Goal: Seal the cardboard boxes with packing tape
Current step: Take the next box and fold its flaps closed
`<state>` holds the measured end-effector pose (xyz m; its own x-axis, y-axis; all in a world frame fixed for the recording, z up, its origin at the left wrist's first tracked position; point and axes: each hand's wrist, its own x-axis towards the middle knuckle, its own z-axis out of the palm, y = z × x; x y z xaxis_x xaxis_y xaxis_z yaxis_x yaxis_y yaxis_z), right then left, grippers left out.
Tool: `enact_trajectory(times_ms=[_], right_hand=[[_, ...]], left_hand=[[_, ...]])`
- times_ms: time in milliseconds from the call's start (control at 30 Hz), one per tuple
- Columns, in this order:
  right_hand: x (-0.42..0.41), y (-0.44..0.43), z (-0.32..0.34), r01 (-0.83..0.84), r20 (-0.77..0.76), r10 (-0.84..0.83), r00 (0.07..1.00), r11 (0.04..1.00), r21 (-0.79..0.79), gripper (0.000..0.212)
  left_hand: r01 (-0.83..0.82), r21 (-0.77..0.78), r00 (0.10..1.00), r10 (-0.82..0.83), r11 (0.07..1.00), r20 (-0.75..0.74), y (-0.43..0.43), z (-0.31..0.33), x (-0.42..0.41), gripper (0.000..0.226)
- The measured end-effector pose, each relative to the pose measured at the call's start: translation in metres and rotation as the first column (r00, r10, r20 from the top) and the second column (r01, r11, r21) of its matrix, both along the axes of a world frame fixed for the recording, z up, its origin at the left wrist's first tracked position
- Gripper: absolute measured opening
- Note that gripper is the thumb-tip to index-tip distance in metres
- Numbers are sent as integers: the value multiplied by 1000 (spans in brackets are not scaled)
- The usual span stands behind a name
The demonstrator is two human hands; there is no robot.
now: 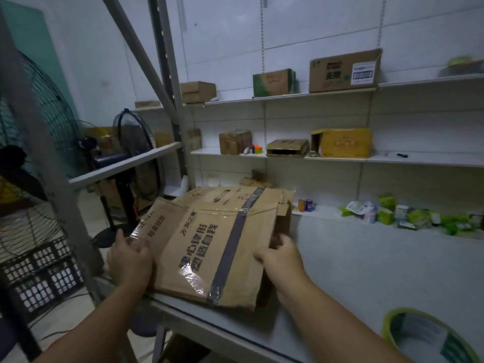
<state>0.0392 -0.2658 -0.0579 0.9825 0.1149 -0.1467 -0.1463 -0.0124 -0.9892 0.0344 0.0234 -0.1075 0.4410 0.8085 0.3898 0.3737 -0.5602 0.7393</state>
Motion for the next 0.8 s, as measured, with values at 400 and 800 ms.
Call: enact_trajectory(times_ms=[400,800], right_hand=[[12,-97,93,58,256,-38,966,996,-74,19],[-14,-329,182,598,624,-415,662,794,-107,47]], left_hand=[[532,-503,793,-194,681,577,-95,103,-54,18],[872,-431,480,-582,232,657,-308,145,-21,24]])
